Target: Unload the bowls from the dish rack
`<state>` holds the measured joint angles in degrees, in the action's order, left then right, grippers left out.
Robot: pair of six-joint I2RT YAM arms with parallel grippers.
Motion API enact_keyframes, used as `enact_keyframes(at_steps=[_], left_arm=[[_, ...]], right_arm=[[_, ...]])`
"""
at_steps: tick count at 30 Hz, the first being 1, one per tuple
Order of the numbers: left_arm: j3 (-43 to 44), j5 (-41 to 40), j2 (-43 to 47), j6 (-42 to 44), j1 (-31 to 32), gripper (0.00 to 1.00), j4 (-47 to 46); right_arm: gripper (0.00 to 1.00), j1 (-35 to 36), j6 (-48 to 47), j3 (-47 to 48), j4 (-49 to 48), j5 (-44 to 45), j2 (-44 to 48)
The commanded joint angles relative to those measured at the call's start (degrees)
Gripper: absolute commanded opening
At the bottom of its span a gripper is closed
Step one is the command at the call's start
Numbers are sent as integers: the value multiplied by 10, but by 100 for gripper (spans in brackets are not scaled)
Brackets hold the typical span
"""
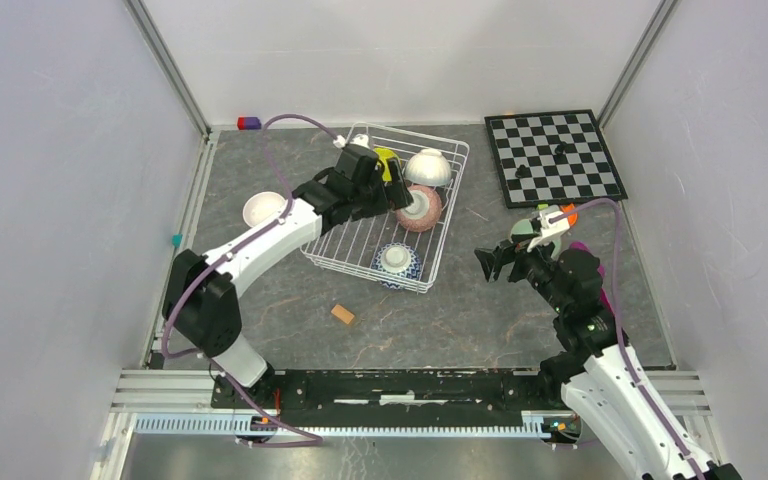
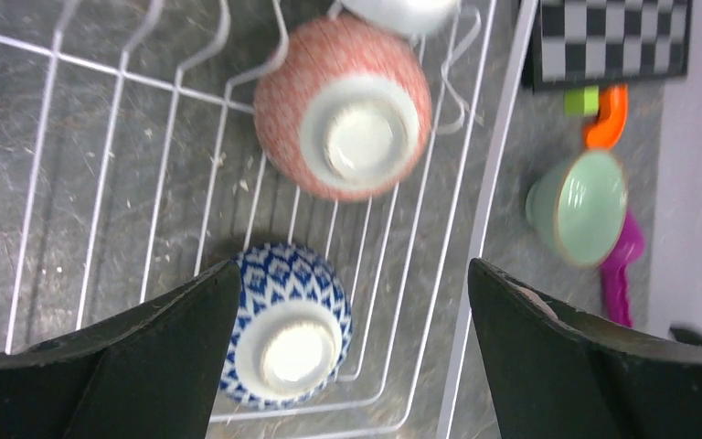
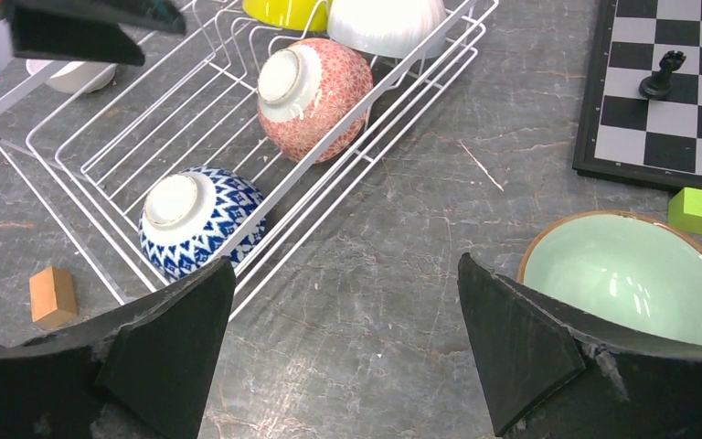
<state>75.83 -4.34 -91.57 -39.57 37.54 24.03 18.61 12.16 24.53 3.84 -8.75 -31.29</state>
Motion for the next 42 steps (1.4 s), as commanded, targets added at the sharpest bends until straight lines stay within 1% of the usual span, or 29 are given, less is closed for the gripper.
enact_keyframes(at_steps=[1,6,9,12,16,19,21,26,30,36,42], left_arm=[[41,-11,-28,-109,-41,100,-44],[51,-27,-61,-171,-57,100,-87],[78,-57,-91,-193,-61,100,-86],[113,-98,-124,-228,-64,100,-58],[191,-144,-181,-293,-65,99,25],[253,-169,-223,-295,-64,99,74],[277,-196,-238,-288,-63,99,95],[281,-246,-242,-296,-63,99,110],[281,-249,-247,-295,-66,100,104],[282,-208,-271,-299,-76,99,73],[281,-189,-296,-308,-87,98,31]], right_arm=[[98,-2,8,-4,-46,-10,13],[98,-2,9,3,-53,-13,12],[98,-2,8,11,-47,-14,8],[98,-2,9,11,-47,-15,10],[98,-2,6,9,-49,-11,17],[98,-2,0,13,-46,-9,15],[98,-2,-3,19,-40,-7,12],[98,-2,-8,21,-40,-2,6],[98,-2,-4,16,-44,-1,0],[98,-2,-4,21,-45,-5,-4],[98,-2,-4,23,-42,-2,-3]])
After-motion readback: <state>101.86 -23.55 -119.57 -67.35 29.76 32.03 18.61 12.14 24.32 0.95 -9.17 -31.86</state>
